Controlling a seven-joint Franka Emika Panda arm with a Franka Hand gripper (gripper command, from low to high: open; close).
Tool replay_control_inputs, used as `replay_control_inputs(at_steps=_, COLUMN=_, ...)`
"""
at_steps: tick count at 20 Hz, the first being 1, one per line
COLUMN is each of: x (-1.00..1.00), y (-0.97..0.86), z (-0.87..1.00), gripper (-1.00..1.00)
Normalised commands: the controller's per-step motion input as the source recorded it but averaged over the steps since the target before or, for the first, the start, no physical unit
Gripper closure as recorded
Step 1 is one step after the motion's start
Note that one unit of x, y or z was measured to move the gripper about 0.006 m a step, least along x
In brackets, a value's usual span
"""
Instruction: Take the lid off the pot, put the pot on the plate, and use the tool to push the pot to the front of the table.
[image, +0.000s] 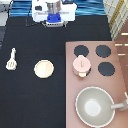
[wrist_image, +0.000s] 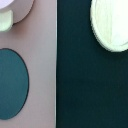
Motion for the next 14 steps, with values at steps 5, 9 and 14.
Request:
replay_control_inputs(at_steps=5, x=0.39, y=0.23, z=0.11, gripper=-1.0)
replay_control_inputs(at_steps=9, x=0.98, y=0.6, z=0.39, gripper=-1.0)
replay_control_inputs(at_steps=14, x=0.99, y=0.6, z=0.41, gripper=-1.0)
